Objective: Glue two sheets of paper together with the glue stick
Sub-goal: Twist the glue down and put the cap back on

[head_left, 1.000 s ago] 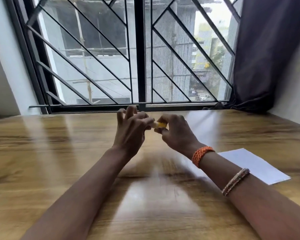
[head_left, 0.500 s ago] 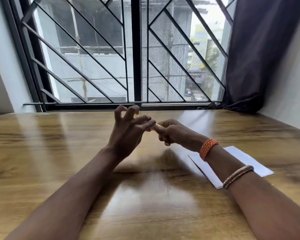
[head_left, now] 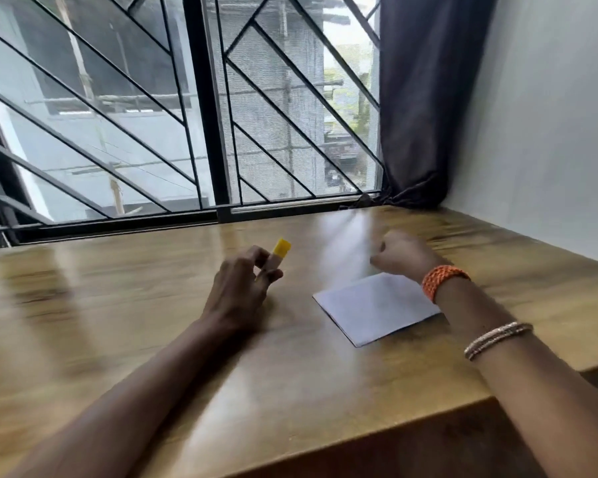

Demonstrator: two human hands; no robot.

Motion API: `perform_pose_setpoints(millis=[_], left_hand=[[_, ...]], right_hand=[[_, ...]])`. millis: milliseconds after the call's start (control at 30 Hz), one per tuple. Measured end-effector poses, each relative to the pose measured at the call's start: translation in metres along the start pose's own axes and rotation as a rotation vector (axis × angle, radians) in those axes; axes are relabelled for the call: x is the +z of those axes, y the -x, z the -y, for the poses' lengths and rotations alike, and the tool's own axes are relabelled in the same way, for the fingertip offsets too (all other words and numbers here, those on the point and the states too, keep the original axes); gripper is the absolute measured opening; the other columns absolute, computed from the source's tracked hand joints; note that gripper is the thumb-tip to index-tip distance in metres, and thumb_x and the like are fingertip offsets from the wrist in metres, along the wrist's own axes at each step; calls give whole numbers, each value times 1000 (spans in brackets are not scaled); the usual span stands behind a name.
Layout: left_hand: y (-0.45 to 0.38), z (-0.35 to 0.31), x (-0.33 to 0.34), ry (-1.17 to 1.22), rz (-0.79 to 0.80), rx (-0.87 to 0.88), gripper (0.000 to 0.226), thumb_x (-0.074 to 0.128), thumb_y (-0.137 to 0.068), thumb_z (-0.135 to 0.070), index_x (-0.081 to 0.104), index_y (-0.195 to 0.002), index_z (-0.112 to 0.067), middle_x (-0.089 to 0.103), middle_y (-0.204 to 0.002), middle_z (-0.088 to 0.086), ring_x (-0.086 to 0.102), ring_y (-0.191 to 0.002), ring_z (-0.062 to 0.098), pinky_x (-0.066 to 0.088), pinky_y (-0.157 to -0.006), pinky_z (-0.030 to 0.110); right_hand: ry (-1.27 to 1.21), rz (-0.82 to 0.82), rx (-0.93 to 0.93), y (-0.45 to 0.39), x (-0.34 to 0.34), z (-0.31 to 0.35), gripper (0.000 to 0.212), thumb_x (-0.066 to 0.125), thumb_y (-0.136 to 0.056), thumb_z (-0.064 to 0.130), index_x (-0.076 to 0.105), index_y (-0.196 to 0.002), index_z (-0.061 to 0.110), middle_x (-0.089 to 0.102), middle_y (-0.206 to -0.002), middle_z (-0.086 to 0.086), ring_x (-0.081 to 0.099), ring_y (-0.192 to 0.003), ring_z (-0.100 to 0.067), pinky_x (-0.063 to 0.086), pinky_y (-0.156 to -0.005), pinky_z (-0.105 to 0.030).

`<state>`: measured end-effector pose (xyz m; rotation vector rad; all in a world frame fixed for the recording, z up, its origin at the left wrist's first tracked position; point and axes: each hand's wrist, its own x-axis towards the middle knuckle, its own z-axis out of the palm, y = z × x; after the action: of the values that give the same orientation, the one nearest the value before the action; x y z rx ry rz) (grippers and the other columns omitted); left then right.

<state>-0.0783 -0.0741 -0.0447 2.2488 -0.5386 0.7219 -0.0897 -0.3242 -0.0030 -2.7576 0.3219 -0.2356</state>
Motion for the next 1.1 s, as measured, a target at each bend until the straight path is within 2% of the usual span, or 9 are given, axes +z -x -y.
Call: perform_pose_setpoints(millis=[100, 200, 333, 433, 533, 633, 767, 933, 1100], left_hand=[[-1, -3, 2, 20, 1, -19, 14, 68, -79, -26, 63, -89, -18, 64, -80, -6, 59, -63, 22, 44, -64, 31], [0, -5, 3, 30, 7, -43, 14, 68, -80, -25, 64, -90, -17, 67, -83, -3, 60, -64, 22, 45, -64, 32], [2, -6, 1, 24, 10, -56, 12, 67, -80, -24, 65, -89, -16, 67, -82, -4, 60, -66, 21, 45, -65, 32], [3, -7, 0, 15, 12, -54, 12, 67, -80, -23, 65, -89, -16, 65, -80, -6, 60, -67, 21, 46, -66, 32], [3, -6, -1, 17, 2, -73, 12, 67, -81, -24, 65, -89, -17, 64, -81, -6, 60, -67, 21, 46, -66, 31], [3, -5, 0, 26, 1, -87, 12, 67, -81, -25, 66, -89, -17, 66, -83, -5, 60, -65, 20, 42, -63, 29], [3, -6, 0, 30, 1, -107, 13, 67, -80, -25, 67, -90, -16, 65, -82, -5, 59, -66, 19, 39, -64, 26], [3, -8, -2, 56, -1, -136, 16, 68, -81, -23, 68, -92, -12, 66, -85, -1, 61, -71, 20, 41, -66, 26], [1, -4, -5, 122, -70, -234, 14, 68, -80, -20, 69, -90, -11, 70, -88, 5, 62, -78, 21, 46, -74, 29]], right_hand=[[35, 19, -4, 6, -5, -18, 39, 64, -83, 41, 61, -103, 8, 58, -117, -13, 55, -107, -30, 47, -81, -34], [33, 84, -10, 11, -9, -17, 64, 75, -74, 44, 54, -122, 6, 54, -130, -10, 52, -117, -29, 45, -95, -36], [16, 205, 2, 14, -14, -10, 57, 79, -73, 34, 53, -116, 7, 61, -117, -11, 58, -98, -26, 49, -76, -31], [90, 183, -14, 16, -12, -6, 51, 75, -76, 41, 53, -110, 11, 59, -123, -11, 54, -111, -29, 43, -96, -39], [175, 110, -101, 24, -5, 0, 52, 63, -80, 57, 56, -113, 18, 52, -134, -8, 38, -131, -30, 19, -110, -50], [166, 258, -240, 34, -2, 7, 66, 60, -77, 64, 49, -129, 24, 46, -140, 0, 40, -130, -24, 21, -110, -51], [217, 329, -171, 28, -8, 15, 78, 66, -74, 61, 43, -134, 16, 49, -140, -2, 45, -127, -26, 26, -111, -49], [245, 371, -117, 23, -13, 22, 75, 71, -72, 58, 47, -127, 14, 54, -130, -5, 52, -110, -25, 44, -92, -34], [-50, 303, -74, 19, -9, 31, 53, 75, -76, 33, 58, -116, 3, 64, -113, -12, 58, -86, -23, 47, -71, -29]])
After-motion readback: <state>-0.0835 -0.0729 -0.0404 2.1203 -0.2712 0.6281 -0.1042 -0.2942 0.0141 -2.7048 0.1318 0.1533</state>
